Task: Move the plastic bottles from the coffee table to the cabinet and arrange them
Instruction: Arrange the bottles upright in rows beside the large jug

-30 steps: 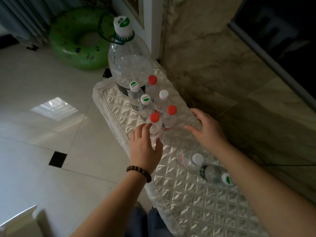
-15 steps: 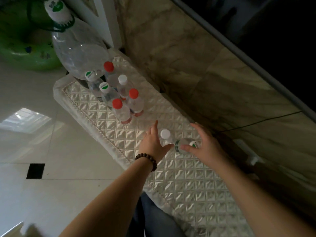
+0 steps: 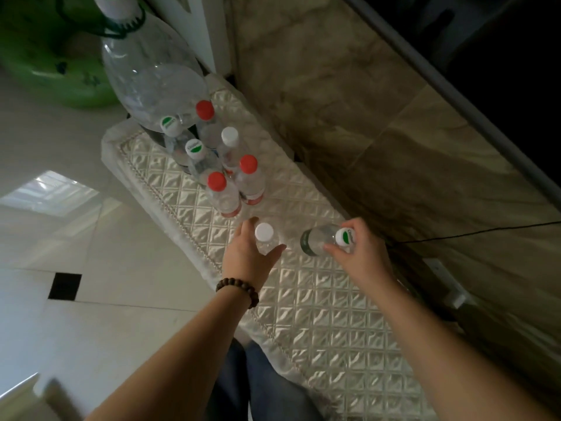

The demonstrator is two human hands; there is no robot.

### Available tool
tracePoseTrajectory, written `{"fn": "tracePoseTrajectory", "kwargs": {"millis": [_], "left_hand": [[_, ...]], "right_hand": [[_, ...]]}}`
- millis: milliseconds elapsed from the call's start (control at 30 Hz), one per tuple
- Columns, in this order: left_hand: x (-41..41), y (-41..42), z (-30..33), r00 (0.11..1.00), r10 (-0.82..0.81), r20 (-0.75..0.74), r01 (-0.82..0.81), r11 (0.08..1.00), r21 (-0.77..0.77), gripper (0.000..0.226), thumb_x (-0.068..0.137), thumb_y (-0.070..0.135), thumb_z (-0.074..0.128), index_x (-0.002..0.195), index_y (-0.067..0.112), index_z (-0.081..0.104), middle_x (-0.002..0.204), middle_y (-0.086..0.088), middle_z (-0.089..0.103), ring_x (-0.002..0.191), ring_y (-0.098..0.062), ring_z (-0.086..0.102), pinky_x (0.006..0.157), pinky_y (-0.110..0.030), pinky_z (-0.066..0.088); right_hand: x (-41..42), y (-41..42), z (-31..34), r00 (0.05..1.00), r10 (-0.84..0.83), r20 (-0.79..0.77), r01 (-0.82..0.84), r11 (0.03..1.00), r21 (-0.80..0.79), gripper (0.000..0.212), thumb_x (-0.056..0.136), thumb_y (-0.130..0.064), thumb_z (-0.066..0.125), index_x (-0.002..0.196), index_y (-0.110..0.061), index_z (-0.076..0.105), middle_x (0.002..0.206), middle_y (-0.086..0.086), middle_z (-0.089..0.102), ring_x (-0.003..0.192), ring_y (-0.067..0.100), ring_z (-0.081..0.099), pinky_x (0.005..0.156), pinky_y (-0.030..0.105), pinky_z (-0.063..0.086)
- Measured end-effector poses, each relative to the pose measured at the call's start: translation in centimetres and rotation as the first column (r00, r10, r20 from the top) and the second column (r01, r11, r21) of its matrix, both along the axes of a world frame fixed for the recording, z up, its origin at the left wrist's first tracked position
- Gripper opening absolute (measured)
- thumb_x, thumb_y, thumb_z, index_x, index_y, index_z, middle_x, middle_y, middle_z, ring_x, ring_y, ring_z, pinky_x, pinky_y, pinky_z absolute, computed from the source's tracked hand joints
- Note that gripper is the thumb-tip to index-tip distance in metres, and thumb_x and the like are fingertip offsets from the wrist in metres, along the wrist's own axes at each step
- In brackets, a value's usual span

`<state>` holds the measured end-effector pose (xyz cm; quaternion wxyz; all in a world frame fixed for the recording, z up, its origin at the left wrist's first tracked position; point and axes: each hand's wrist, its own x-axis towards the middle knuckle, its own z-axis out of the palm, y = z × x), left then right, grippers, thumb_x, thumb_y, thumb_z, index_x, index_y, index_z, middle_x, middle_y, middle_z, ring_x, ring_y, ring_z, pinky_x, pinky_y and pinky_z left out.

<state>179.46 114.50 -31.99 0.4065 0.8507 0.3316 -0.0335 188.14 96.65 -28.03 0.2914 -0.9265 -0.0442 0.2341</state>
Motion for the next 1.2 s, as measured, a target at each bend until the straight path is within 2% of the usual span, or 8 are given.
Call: {"fn": "tracePoseTrajectory", "kwargs": {"millis": [333, 533, 633, 800, 867, 933, 1067, 1200], "left_hand": [[0.1, 3.6, -0.9, 0.99, 0.139, 0.027, -0.139, 0.99, -0.011, 0.071, 0.073, 0.035, 0.078, 0.133, 0.019, 0.042, 0.133, -0.002, 0.043, 0.114, -0.019, 0.049, 0.089, -0.021, 0.035], [1.1, 3.4, -1.2, 0.981, 0.192, 0.016, -0.191, 0.98, -0.052, 0.081, 0.073, 0.04, 0.076, 0.137, 0.019, 0.033, 0.14, 0.001, 0.04, 0.117, -0.016, 0.05, 0.085, -0.02, 0.038], [0.8, 3.6, -0.5, 0.978, 0.206, 0.016, -0.204, 0.976, -0.076, 0.093, 0.066, 0.052, 0.077, 0.139, 0.021, 0.028, 0.142, 0.003, 0.039, 0.119, -0.015, 0.049, 0.09, -0.027, 0.043], [-0.9, 5.4, 1.4, 0.977, 0.17, 0.129, -0.159, 0.983, -0.094, 0.086, 0.073, 0.076, 0.045, 0.139, 0.023, 0.03, 0.14, 0.002, 0.041, 0.125, -0.01, 0.042, 0.099, -0.029, 0.04], [-1.0, 6.9, 1.8, 0.959, 0.212, 0.187, -0.201, 0.976, -0.079, 0.073, 0.082, 0.072, 0.033, 0.138, 0.024, 0.032, 0.139, 0.002, 0.043, 0.123, -0.009, 0.043, 0.099, -0.033, 0.042], [-0.2, 9.1, 2.0, 0.936, 0.263, 0.232, -0.26, 0.965, -0.042, 0.06, 0.089, 0.061, 0.036, 0.135, 0.023, 0.036, 0.136, 0.0, 0.045, 0.121, -0.011, 0.046, 0.098, -0.039, 0.045], [2.7, 14.5, 2.0, 0.899, 0.338, 0.279, -0.354, 0.935, 0.01, 0.051, 0.087, 0.032, 0.061, 0.133, 0.022, 0.04, 0.132, -0.003, 0.047, 0.114, -0.017, 0.051, 0.093, -0.043, 0.049], [6.3, 18.9, 1.8, 0.916, 0.291, 0.276, -0.305, 0.952, 0.01, 0.06, 0.081, 0.029, 0.07, 0.133, 0.032, 0.039, 0.131, 0.0, 0.046, 0.114, -0.018, 0.052, 0.095, -0.04, 0.048]], "right_hand": [[3.1, 9.7, -0.8, 0.953, 0.295, 0.075, -0.295, 0.955, -0.006, 0.042, 0.079, -0.031, 0.073, 0.112, -0.018, 0.05, 0.102, 0.0, 0.055, 0.088, 0.013, 0.05, 0.07, 0.027, 0.042], [3.5, 11.4, -2.5, 0.944, 0.326, 0.047, -0.326, 0.945, -0.011, 0.044, 0.077, -0.031, 0.075, 0.11, -0.02, 0.048, 0.108, 0.005, 0.062, 0.092, 0.016, 0.056, 0.072, 0.028, 0.045], [3.9, 11.5, -2.7, 0.945, 0.326, 0.027, -0.327, 0.945, 0.026, 0.054, 0.074, -0.031, 0.077, 0.119, -0.019, 0.049, 0.116, 0.005, 0.062, 0.106, 0.022, 0.058, 0.079, 0.028, 0.045], [4.1, 11.1, -2.3, 0.931, 0.365, 0.0, -0.362, 0.924, 0.121, 0.075, 0.068, -0.041, 0.08, 0.131, -0.023, 0.044, 0.132, 0.002, 0.055, 0.119, 0.02, 0.053, 0.09, 0.03, 0.044], [4.4, 11.3, -1.7, 0.935, 0.355, 0.009, -0.351, 0.92, 0.174, 0.078, 0.067, -0.055, 0.072, 0.133, -0.025, 0.043, 0.136, 0.0, 0.052, 0.122, 0.017, 0.05, 0.093, 0.03, 0.043], [5.2, 12.3, -1.1, 0.944, 0.326, 0.044, -0.327, 0.916, 0.234, 0.08, 0.067, -0.065, 0.058, 0.134, -0.025, 0.043, 0.137, -0.001, 0.051, 0.122, 0.012, 0.047, 0.093, 0.028, 0.04], [8.8, 16.3, 0.1, 0.944, 0.277, 0.178, -0.319, 0.904, 0.286, 0.06, 0.08, -0.055, 0.058, 0.131, -0.025, 0.046, 0.134, 0.001, 0.055, 0.122, 0.015, 0.05, 0.099, 0.037, 0.045], [13.0, 21.8, -0.2, 0.915, 0.367, 0.165, -0.399, 0.882, 0.25, 0.057, 0.079, -0.053, 0.06, 0.13, -0.031, 0.045, 0.134, -0.001, 0.054, 0.124, 0.017, 0.05, 0.101, 0.043, 0.044]]}}
